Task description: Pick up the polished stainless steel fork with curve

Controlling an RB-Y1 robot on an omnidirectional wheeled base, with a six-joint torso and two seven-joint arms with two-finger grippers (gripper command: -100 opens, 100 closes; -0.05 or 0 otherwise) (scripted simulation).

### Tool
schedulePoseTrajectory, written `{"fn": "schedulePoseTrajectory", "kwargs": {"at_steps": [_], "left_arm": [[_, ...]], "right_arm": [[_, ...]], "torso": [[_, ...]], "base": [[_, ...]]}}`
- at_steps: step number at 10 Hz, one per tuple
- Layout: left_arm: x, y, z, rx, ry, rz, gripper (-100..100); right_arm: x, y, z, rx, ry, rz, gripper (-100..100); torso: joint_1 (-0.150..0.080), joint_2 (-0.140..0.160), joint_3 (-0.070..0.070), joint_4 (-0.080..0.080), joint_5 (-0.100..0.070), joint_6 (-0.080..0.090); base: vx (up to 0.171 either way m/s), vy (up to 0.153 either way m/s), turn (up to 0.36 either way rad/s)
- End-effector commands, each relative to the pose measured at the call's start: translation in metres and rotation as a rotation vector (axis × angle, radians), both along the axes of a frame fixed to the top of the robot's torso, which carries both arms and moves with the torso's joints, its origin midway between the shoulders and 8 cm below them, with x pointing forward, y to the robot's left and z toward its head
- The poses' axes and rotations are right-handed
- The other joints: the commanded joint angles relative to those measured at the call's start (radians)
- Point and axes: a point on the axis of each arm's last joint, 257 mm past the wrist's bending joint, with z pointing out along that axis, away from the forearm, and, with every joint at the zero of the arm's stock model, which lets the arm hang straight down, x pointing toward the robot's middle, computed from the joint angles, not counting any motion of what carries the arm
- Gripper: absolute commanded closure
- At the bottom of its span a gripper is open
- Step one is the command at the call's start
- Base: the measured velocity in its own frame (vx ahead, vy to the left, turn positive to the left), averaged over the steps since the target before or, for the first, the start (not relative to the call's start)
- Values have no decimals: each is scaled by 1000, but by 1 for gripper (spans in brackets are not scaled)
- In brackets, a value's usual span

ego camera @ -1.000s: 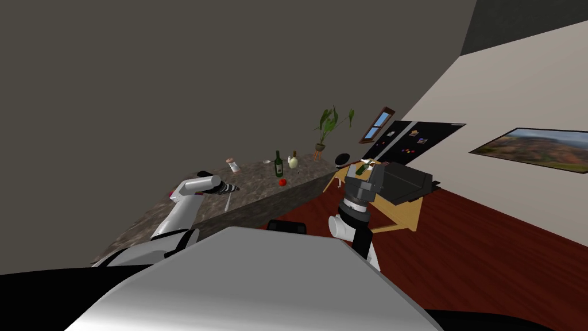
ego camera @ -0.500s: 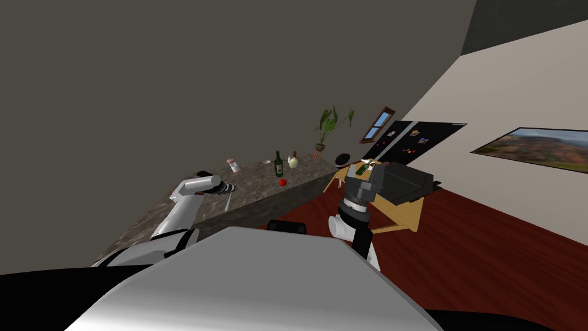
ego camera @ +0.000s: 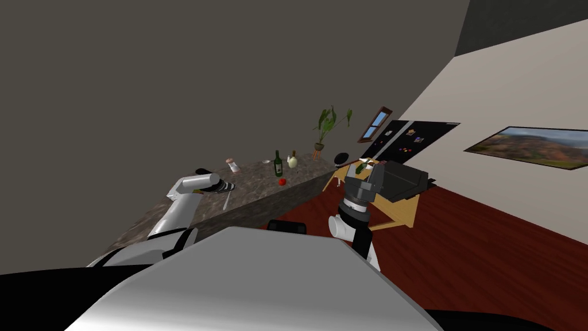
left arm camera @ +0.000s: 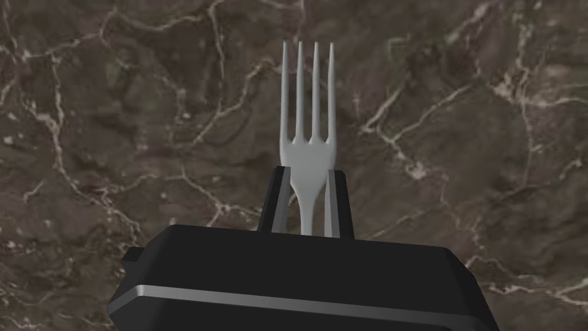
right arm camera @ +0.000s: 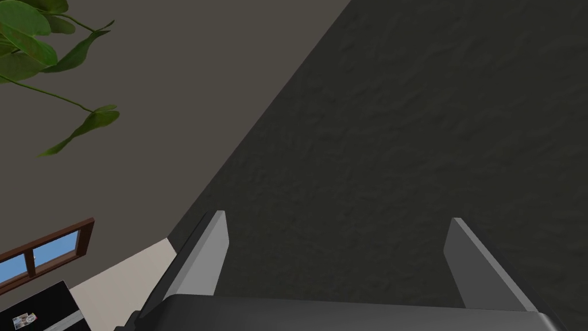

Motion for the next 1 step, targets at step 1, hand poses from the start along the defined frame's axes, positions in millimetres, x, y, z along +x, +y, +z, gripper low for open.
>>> {"fn": "schedulePoseTrajectory", "kwargs": {"at_steps": [1], "left_arm": [[0, 0, 0, 0, 0, 0, 0]], "right_arm": [[0, 0, 0, 0, 0, 0, 0]], "torso": [[0, 0, 0, 0, 0, 0]], "base": [[0, 0, 0]]}}
